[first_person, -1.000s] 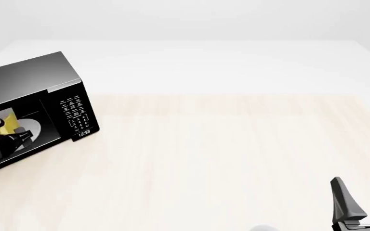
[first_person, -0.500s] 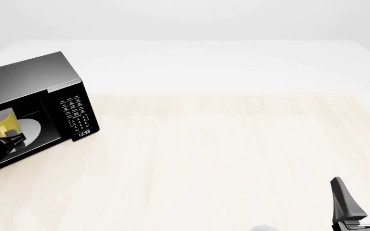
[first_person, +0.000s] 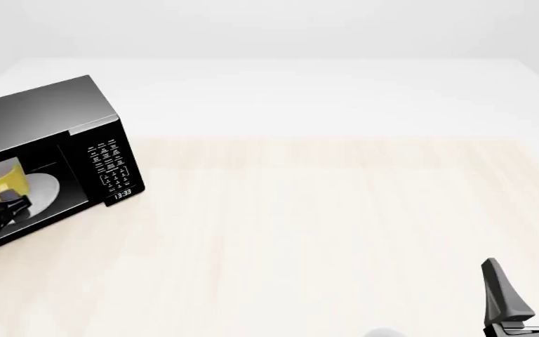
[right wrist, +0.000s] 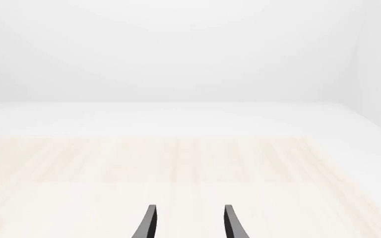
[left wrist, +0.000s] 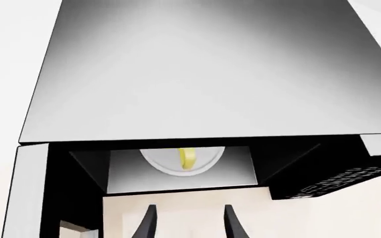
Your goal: Put the yellow and white mug in the microwave and close it.
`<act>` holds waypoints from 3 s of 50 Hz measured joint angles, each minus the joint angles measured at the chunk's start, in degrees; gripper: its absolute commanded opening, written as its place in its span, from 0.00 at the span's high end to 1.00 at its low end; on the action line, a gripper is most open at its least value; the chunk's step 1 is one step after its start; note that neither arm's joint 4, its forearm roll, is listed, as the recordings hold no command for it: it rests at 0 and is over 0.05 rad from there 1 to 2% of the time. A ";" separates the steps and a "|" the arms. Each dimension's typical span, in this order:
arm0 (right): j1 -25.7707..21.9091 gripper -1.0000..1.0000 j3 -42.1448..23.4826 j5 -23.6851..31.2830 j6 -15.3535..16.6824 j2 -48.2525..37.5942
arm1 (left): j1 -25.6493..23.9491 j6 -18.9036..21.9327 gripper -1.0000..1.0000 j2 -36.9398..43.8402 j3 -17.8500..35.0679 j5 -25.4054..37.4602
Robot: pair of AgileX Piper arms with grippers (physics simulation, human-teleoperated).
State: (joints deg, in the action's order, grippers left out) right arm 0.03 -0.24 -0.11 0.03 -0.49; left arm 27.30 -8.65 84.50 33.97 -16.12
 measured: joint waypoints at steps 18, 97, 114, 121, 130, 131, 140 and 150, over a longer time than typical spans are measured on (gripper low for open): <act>0.00 0.00 0.00 0.00 0.00 0.00 | -0.66 -0.30 0.00 -11.06 -3.48 4.72; 0.00 0.00 0.00 0.00 0.00 0.00 | 1.24 -0.43 0.00 -47.97 18.22 46.96; 0.00 0.00 0.00 0.00 0.00 0.00 | 7.69 -0.50 0.00 -48.02 22.75 50.50; 0.00 0.00 0.00 0.00 0.00 0.00 | 11.00 -0.40 0.00 -47.44 23.34 51.02; 0.00 0.00 0.00 0.00 0.00 0.00 | 15.81 -0.61 0.00 -46.78 23.81 51.49; 0.00 0.00 0.00 0.00 0.00 0.00 | 16.33 -0.64 0.00 -46.70 23.83 51.53; 0.00 0.00 0.00 0.00 0.00 0.00 | 20.55 -1.22 0.00 -45.85 23.78 51.71; 0.00 0.00 0.00 0.00 0.00 0.00 | 23.90 -1.91 0.00 -45.00 23.47 51.60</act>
State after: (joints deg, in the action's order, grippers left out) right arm 0.03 -0.24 -0.11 0.03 -0.49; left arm 51.20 -10.57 39.50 57.44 35.48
